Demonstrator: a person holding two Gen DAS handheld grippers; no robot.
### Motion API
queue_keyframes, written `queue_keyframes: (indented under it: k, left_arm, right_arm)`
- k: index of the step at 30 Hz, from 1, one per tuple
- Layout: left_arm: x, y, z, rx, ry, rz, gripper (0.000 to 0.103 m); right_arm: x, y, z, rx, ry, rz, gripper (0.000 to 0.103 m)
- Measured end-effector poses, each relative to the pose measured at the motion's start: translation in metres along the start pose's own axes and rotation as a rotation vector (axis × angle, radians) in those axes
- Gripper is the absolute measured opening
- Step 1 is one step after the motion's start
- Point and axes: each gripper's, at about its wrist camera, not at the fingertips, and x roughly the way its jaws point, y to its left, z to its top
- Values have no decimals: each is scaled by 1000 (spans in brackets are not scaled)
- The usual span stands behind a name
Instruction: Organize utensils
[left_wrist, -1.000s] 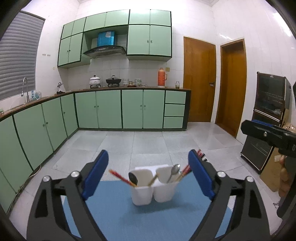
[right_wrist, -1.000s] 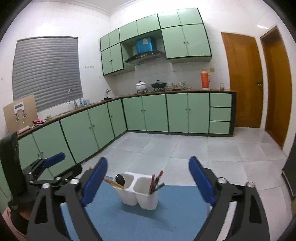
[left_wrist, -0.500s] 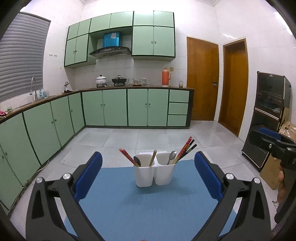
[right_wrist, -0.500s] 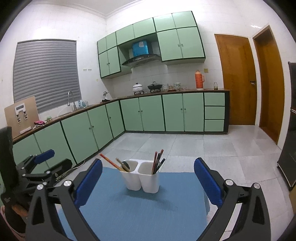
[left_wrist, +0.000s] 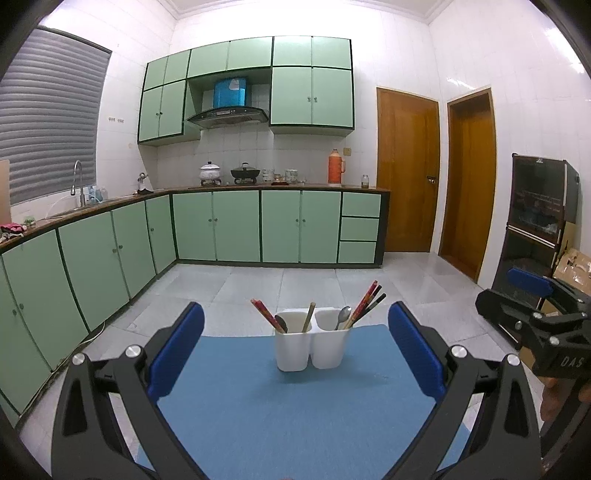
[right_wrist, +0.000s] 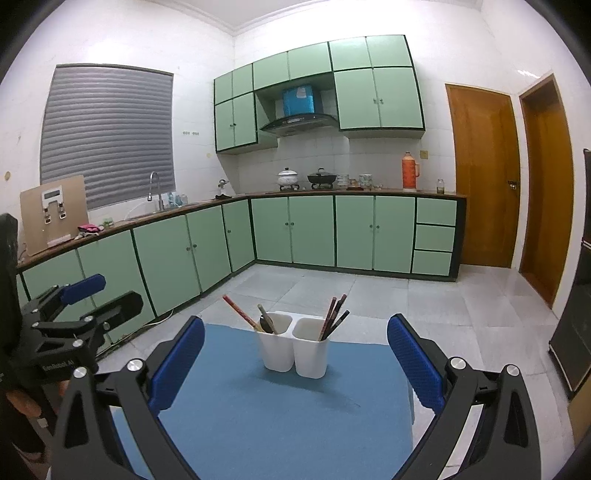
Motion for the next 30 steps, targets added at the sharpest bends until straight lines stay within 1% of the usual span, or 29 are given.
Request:
queue_keyframes:
  k: [6,30]
  left_arm:
    - [-2,1,0,2,-4,3,97]
    - [-6,0,2,10,-1,0,97]
  right_arm:
    - [-2,7,-2,-14,-1,12,97]
    - [3,6,1,-21,0,20,97]
